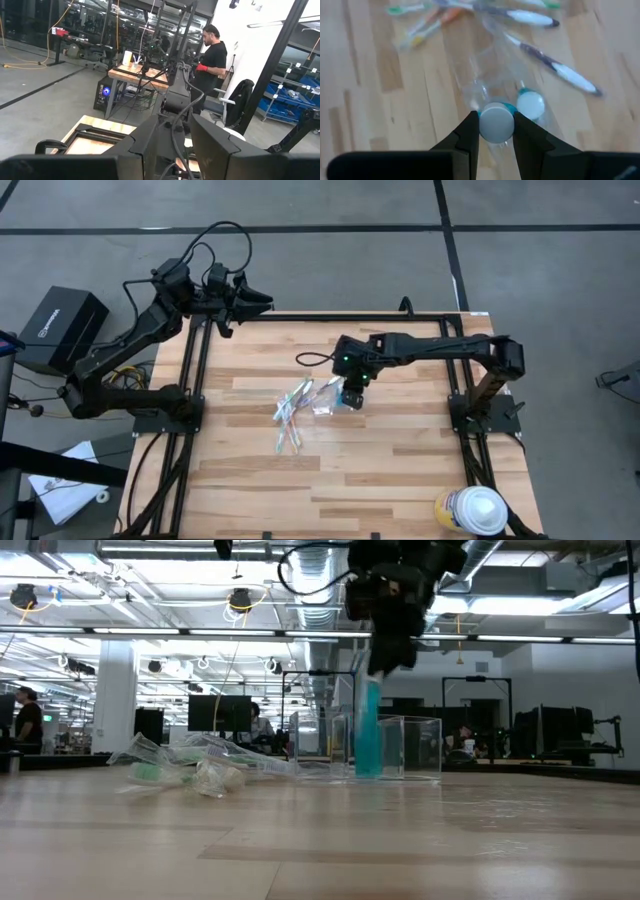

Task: Pick & Place toothbrushing station
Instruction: Put the blue mouthwash bottle into the transparent organizer

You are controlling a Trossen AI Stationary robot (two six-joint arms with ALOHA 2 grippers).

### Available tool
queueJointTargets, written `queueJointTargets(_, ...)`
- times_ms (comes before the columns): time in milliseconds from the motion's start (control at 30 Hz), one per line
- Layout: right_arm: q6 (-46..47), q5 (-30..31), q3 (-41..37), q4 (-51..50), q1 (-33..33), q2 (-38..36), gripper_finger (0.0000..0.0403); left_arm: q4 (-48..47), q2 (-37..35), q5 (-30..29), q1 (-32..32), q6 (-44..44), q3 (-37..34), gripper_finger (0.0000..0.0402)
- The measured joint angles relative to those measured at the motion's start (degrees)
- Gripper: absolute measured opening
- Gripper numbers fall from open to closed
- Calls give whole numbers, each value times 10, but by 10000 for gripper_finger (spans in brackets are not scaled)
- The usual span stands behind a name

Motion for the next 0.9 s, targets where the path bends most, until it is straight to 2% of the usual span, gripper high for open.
queueJointTargets(433, -10, -8, 3, 23, -6, 8, 80, 0, 0, 0, 0, 1, 0, 120)
queueJointTargets(900, -10, -30, 4, 31, -4, 66, 80, 0, 0, 0, 0, 2, 0, 119)
